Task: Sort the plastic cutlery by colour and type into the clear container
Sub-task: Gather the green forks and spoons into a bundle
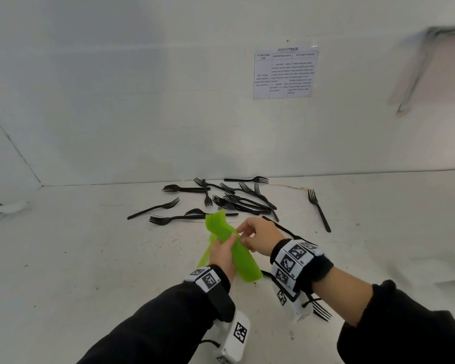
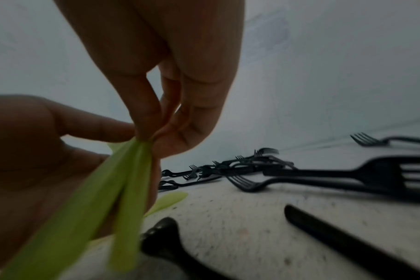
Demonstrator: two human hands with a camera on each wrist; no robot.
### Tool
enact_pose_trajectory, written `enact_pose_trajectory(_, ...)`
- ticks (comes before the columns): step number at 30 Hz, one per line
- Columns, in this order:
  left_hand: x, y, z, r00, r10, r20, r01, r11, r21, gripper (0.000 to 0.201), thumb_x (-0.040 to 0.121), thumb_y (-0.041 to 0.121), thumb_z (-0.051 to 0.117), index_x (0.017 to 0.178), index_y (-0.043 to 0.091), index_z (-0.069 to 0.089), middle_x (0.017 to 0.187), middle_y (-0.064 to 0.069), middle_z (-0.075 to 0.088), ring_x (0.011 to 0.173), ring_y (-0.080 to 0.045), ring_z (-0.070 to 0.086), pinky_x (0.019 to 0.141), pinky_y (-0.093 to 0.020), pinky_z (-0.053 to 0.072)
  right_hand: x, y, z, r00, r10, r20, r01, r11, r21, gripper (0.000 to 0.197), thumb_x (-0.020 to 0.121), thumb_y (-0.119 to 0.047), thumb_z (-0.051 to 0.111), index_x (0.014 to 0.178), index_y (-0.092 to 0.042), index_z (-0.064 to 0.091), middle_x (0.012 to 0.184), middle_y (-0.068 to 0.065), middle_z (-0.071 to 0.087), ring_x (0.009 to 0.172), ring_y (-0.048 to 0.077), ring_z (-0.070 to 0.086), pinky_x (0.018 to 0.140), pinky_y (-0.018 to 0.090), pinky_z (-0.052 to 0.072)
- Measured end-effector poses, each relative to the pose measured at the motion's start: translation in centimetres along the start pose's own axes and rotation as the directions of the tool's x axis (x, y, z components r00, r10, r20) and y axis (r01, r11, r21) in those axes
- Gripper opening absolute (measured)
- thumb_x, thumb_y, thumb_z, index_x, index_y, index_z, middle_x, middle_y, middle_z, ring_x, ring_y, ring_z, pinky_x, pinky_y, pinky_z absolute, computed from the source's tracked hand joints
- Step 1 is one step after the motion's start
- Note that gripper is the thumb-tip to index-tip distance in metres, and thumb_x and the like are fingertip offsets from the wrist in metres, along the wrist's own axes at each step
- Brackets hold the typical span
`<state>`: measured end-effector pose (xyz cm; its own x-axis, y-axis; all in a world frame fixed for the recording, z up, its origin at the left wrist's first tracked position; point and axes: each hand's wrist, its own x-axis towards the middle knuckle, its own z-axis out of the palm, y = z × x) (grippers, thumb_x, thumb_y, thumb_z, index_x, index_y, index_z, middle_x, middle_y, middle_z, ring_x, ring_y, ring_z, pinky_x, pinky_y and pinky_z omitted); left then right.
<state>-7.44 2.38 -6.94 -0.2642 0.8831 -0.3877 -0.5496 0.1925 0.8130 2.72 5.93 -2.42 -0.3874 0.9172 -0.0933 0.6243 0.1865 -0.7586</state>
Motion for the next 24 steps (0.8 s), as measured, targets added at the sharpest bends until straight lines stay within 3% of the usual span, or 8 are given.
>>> enact_pose_trajectory(5, -0.6, -0.9, 0.3, 0.998, 0.017, 0.063, -0.021, 0.998, 0.065, 0.012, 0.095, 0.007, 0.049, 0.104, 0.008, 0.056, 0.093, -0.012, 0.064, 0.08, -0.025, 0.061, 0.076, -0.04, 0.05, -1.3, 0.0, -0.3, 0.998, 0.014, -0.055, -0.017, 0.999, -0.051, 0.025, 0.087, -0.005, 0.054, 0.111, -0.007, 0.062, 0.078, -0.005, 0.055, 0.061, 0.002, 0.049, 0.052, 0.006, 0.041)
enact_pose_trajectory(8, -0.8, -1.4, 0.6, 0.996, 0.018, 0.085, -0.024, 0.997, 0.068, 0.015, 0.095, 0.003, 0.048, 0.108, 0.006, 0.054, 0.094, -0.013, 0.063, 0.083, -0.026, 0.06, 0.082, -0.042, 0.049, -2.5, -0.5, -0.7, 0.998, 0.011, -0.061, -0.018, 0.992, -0.127, 0.027, 0.088, -0.013, 0.053, 0.114, -0.008, 0.062, 0.104, 0.005, 0.062, 0.093, 0.016, 0.059, 0.076, 0.015, 0.04)
enact_pose_trajectory(10, -1.1, -1.7, 1.0, 0.994, 0.019, 0.105, -0.024, 0.998, 0.055, 0.017, 0.094, 0.001, 0.047, 0.11, 0.005, 0.053, 0.096, -0.013, 0.062, 0.085, -0.026, 0.06, 0.084, -0.042, 0.048, -3.4, -0.6, -1.0, 0.998, 0.023, -0.051, -0.031, 0.986, -0.166, 0.03, 0.089, -0.014, 0.053, 0.118, -0.008, 0.06, 0.115, 0.007, 0.062, 0.109, 0.019, 0.056, 0.087, 0.019, 0.039)
enact_pose_trajectory(13, -1.6, -2.0, 2.1, 0.991, 0.019, 0.131, -0.025, 0.999, 0.043, 0.025, 0.095, 0.002, 0.046, 0.12, 0.002, 0.05, 0.105, -0.016, 0.062, 0.09, -0.028, 0.06, 0.081, -0.041, 0.048, -4.3, -0.1, -1.7, 0.998, 0.046, -0.05, -0.053, 0.988, -0.148, 0.036, 0.083, -0.016, 0.062, 0.117, -0.008, 0.057, 0.115, 0.009, 0.062, 0.107, 0.021, 0.058, 0.093, 0.027, 0.046)
enact_pose_trajectory(16, -1.9, -2.4, 3.6, 0.99, -0.022, 0.141, 0.025, 1.0, -0.013, 0.026, 0.097, 0.007, 0.039, 0.123, 0.008, 0.047, 0.119, -0.02, 0.056, 0.102, -0.03, 0.057, 0.086, -0.043, 0.046, -5.1, 0.5, -2.6, 0.993, 0.077, -0.085, -0.089, 0.985, -0.145, 0.046, 0.075, -0.025, 0.073, 0.115, -0.011, 0.056, 0.111, 0.005, 0.06, 0.097, 0.018, 0.056, 0.087, 0.028, 0.049)
enact_pose_trajectory(19, -2.2, -2.4, 5.5, 0.975, -0.073, 0.21, 0.083, 0.996, -0.04, 0.022, 0.098, 0.013, 0.035, 0.102, 0.008, 0.056, 0.102, -0.016, 0.06, 0.083, -0.021, 0.056, 0.075, -0.033, 0.044, -5.9, 1.1, -4.1, 0.981, 0.088, -0.174, -0.113, 0.984, -0.14, 0.043, 0.075, -0.021, 0.073, 0.111, -0.008, 0.056, 0.107, 0.007, 0.058, 0.089, 0.015, 0.05, 0.076, 0.023, 0.043)
enact_pose_trajectory(21, -2.5, -2.5, 6.9, 0.967, -0.086, 0.241, 0.1, 0.994, -0.047, 0.025, 0.098, 0.015, 0.033, 0.095, 0.009, 0.058, 0.093, -0.011, 0.059, 0.078, -0.018, 0.056, 0.071, -0.029, 0.043, -6.4, 1.7, -5.3, 0.971, 0.113, -0.208, -0.136, 0.986, -0.099, 0.045, 0.074, -0.024, 0.074, 0.111, -0.008, 0.057, 0.11, 0.007, 0.06, 0.09, 0.015, 0.053, 0.078, 0.023, 0.046)
enact_pose_trajectory(24, -3.7, -2.9, 9.1, 0.954, -0.077, 0.29, 0.094, 0.994, -0.048, 0.033, 0.101, 0.017, 0.03, 0.117, 0.003, 0.055, 0.107, -0.016, 0.062, 0.092, -0.023, 0.059, 0.086, -0.033, 0.046, -7.4, 2.7, -7.0, 0.961, 0.144, -0.236, -0.156, 0.987, -0.032, 0.055, 0.072, -0.036, 0.076, 0.116, -0.009, 0.056, 0.112, 0.005, 0.059, 0.099, 0.017, 0.058, 0.088, 0.028, 0.05)
